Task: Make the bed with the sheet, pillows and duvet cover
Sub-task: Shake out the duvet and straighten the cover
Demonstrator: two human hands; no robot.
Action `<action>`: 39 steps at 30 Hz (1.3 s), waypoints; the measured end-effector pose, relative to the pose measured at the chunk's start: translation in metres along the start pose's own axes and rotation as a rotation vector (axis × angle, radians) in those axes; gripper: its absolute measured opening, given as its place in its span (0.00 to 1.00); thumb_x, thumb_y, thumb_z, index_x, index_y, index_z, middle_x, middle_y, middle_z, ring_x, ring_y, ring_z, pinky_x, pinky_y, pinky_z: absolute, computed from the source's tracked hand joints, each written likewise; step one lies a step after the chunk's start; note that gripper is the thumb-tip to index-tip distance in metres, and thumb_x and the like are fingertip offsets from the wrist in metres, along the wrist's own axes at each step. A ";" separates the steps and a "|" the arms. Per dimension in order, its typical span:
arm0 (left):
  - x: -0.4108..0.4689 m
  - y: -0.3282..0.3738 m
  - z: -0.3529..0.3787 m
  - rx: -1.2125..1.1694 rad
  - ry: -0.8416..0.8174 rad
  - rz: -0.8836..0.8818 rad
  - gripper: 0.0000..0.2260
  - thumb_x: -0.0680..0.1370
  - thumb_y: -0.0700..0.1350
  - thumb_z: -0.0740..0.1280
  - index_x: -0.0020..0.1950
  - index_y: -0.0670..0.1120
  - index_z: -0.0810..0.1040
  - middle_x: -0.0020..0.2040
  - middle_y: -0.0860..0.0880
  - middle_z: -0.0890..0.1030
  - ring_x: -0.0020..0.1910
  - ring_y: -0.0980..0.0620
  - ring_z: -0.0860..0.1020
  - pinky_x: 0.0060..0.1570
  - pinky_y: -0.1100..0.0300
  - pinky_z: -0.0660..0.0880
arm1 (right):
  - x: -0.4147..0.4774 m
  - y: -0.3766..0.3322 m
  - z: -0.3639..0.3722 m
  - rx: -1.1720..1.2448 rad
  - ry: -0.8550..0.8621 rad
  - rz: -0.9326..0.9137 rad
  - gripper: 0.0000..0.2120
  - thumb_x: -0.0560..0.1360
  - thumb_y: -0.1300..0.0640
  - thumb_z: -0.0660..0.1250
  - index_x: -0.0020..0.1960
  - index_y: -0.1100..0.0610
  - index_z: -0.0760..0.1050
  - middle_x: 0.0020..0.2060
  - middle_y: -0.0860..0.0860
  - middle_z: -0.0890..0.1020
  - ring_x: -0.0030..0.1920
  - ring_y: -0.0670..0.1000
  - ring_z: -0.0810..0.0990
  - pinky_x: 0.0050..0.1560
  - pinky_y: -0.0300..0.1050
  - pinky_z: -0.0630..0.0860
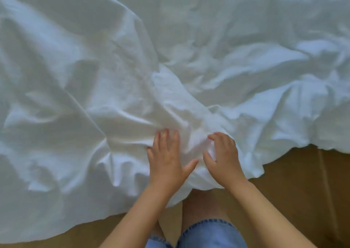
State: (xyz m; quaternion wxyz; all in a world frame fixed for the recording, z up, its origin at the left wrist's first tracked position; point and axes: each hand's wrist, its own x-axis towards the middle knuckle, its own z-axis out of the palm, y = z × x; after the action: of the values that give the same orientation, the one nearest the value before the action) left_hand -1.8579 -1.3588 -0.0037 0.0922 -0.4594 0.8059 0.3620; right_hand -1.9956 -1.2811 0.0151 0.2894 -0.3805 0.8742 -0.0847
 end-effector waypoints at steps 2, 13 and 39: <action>0.018 0.027 0.019 0.165 -0.081 0.162 0.38 0.74 0.65 0.60 0.77 0.56 0.44 0.77 0.50 0.42 0.75 0.47 0.38 0.69 0.36 0.41 | -0.011 0.052 -0.015 0.000 0.052 0.147 0.22 0.75 0.55 0.65 0.68 0.58 0.67 0.66 0.53 0.68 0.68 0.54 0.62 0.68 0.47 0.57; 0.072 0.146 0.086 0.262 -0.300 0.412 0.08 0.82 0.47 0.52 0.53 0.47 0.68 0.39 0.51 0.77 0.42 0.47 0.76 0.43 0.58 0.70 | 0.000 0.208 -0.040 0.202 0.099 0.150 0.22 0.73 0.51 0.69 0.64 0.57 0.72 0.62 0.56 0.69 0.65 0.57 0.63 0.66 0.45 0.58; 0.081 0.263 0.098 0.151 0.005 0.591 0.09 0.78 0.43 0.63 0.38 0.42 0.73 0.35 0.55 0.73 0.36 0.52 0.71 0.37 0.65 0.66 | 0.078 0.284 -0.073 1.809 0.124 0.926 0.18 0.75 0.38 0.62 0.57 0.48 0.74 0.53 0.46 0.79 0.52 0.46 0.78 0.54 0.44 0.75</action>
State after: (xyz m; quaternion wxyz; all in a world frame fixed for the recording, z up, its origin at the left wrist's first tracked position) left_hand -2.1338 -1.2648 0.0177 0.0148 -0.1979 0.9294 0.3112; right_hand -2.2546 -1.1447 -0.0641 0.4271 0.3620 0.5571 -0.6133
